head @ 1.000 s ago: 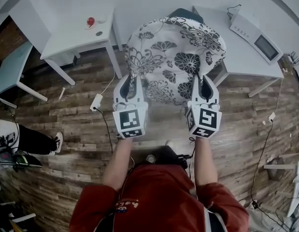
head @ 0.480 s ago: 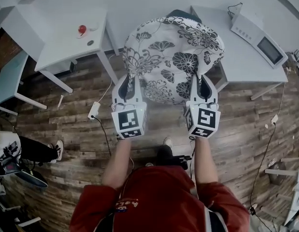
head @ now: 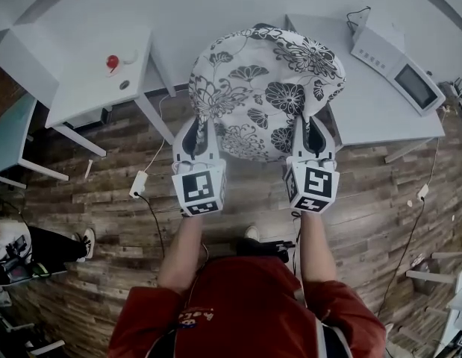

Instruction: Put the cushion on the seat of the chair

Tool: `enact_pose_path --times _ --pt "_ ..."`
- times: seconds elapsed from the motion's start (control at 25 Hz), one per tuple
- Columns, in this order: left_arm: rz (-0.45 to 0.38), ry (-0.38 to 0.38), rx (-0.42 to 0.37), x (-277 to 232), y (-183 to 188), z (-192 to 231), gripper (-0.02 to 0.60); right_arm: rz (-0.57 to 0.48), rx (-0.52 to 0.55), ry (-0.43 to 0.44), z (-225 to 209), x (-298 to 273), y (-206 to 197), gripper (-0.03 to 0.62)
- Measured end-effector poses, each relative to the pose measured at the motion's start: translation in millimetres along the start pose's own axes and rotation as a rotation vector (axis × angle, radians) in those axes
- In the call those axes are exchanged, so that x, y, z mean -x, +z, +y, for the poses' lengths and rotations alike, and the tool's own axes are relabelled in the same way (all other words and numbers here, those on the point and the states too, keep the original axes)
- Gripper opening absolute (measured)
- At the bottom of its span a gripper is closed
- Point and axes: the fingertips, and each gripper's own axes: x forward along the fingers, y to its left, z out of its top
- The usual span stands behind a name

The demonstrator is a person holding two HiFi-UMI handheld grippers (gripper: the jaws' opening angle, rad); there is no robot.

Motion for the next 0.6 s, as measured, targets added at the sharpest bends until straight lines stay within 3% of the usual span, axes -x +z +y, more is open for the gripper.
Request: enact_pose_path --times 0.6 --pt "-0.041 0.05 -0.019 -0.7 -2.0 -1.1 0.06 -0.055 -0.007 0.043 -2.8 -9.5 -1.9 0.051"
